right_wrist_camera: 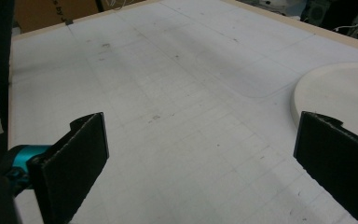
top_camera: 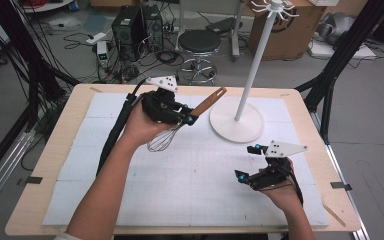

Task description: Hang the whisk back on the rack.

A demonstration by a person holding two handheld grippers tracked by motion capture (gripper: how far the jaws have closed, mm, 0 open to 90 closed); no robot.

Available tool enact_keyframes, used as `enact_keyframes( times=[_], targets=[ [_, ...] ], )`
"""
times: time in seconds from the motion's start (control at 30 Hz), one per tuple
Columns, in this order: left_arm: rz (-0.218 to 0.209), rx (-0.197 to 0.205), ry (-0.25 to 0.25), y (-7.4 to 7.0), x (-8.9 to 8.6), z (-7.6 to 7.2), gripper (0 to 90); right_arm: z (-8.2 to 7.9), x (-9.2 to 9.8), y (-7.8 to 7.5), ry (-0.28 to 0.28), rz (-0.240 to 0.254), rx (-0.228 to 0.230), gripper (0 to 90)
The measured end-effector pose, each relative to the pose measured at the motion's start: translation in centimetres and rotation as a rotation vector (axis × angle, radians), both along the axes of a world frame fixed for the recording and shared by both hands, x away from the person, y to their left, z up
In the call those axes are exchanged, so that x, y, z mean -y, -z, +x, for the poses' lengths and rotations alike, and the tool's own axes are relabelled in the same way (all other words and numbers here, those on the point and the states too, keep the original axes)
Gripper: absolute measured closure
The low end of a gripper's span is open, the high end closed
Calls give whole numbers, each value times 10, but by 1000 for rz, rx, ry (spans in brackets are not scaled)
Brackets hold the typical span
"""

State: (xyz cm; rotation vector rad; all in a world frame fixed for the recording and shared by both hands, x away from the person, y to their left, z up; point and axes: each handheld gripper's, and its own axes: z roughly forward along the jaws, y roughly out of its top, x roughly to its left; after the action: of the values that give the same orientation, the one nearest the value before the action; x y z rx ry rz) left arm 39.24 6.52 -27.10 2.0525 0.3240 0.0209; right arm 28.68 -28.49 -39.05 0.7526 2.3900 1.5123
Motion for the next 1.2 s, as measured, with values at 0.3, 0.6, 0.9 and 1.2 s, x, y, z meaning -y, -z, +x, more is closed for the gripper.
enact_keyframes(
  times=[0.3, 0.6, 0.9, 1.2],
  targets=[
    [-56, -2, 14, -23, 17, 22, 704, 0, 1, -1, 2, 10, 3, 22],
    [-114, 11, 33, -50, 36, 39, 704, -1, 0, 0, -6, 3, 5, 22],
    [-161, 3, 36, -64, 41, 67, 704, -2, 0, -1, -11, 3, 10, 22],
    [-215, -19, 23, -78, 46, 99, 705, -1, 3, 0, -4, 13, 9, 22]
  ],
)
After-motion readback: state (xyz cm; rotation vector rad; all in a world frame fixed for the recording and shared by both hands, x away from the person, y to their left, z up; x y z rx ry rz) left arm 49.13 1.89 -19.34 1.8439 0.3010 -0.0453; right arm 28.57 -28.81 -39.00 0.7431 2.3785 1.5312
